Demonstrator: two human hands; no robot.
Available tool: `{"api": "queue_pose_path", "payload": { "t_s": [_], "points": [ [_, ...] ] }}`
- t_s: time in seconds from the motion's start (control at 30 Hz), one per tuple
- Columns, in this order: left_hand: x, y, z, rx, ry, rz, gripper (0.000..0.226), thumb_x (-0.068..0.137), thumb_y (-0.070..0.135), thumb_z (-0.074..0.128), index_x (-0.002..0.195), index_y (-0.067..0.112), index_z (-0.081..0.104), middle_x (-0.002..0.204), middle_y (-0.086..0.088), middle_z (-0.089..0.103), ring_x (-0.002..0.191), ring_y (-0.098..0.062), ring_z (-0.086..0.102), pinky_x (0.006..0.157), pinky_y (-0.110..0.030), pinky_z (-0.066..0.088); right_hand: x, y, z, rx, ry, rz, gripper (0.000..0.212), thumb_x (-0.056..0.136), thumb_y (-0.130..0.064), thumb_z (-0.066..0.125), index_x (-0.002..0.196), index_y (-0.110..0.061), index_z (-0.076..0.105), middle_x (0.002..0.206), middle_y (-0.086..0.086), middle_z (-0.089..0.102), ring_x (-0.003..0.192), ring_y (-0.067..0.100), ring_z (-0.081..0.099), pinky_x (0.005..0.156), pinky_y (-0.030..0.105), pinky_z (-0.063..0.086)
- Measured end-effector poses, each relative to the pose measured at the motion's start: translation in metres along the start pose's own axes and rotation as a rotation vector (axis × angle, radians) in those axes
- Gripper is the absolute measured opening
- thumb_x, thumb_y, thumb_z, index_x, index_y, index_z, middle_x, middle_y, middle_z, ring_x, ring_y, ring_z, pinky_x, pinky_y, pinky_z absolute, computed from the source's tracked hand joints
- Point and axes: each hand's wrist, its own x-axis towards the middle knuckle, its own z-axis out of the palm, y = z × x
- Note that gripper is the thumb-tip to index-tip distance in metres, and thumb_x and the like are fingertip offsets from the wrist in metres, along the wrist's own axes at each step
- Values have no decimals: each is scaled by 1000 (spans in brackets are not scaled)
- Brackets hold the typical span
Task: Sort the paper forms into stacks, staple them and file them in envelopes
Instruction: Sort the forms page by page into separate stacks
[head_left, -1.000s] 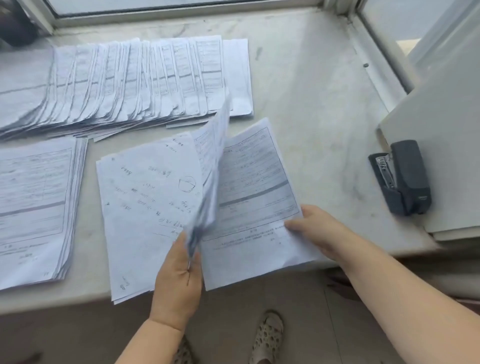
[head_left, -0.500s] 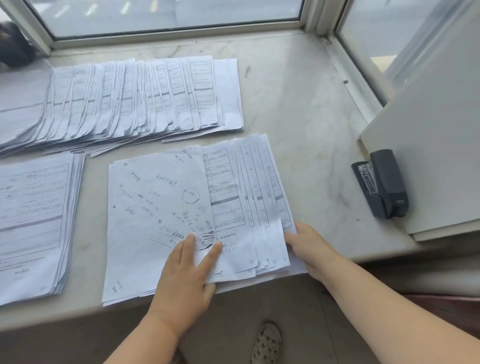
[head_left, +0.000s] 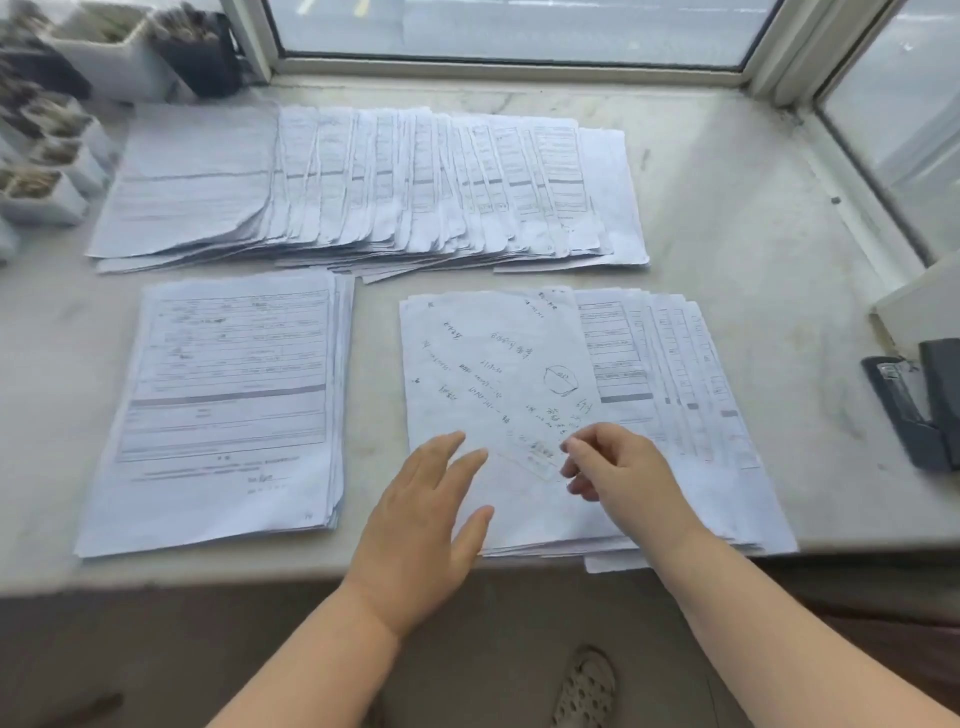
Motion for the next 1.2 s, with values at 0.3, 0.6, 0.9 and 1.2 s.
{"api": "queue_pose_path", "payload": {
  "t_s": [0.3, 0.6, 0.9, 1.2],
  "points": [
    [-73, -175, -92, -12, -64, -104, 57, 77, 51, 65, 126, 24, 57, 144, 5, 44, 133, -10, 34, 108, -30, 32, -8, -64, 195, -45, -226, 236, 10, 94, -19, 57, 100, -12, 60, 84, 5, 69, 64, 14, 64, 71, 34, 55],
    [-64, -198, -82, -105, -30, -11, 46, 76, 56, 55, 107, 24, 67, 130, 0, 57, 121, -13, 44, 105, -19, 31, 4, -79, 215, 32, -311, 357, 14, 89, -7, 64, 102, -4, 66, 89, 6, 69, 65, 10, 64, 58, 19, 52],
    [-62, -195, -84, -185, 18, -59, 46, 74, 59, 59, 102, 25, 73, 125, 3, 61, 117, -8, 45, 104, -4, 19, 9, -74, 222, 156, -280, 333, 9, 86, -8, 70, 94, -5, 67, 82, 8, 71, 65, 12, 67, 52, 19, 49],
    [-62, -201, -87, -300, 42, -130, 40, 87, 51, 45, 96, 26, 75, 125, 21, 57, 121, 4, 47, 102, -5, 29, 11, -71, 228, 84, -210, 280, 18, 87, -25, 72, 85, -8, 67, 82, 10, 69, 67, 20, 64, 58, 30, 51]
  ]
}}
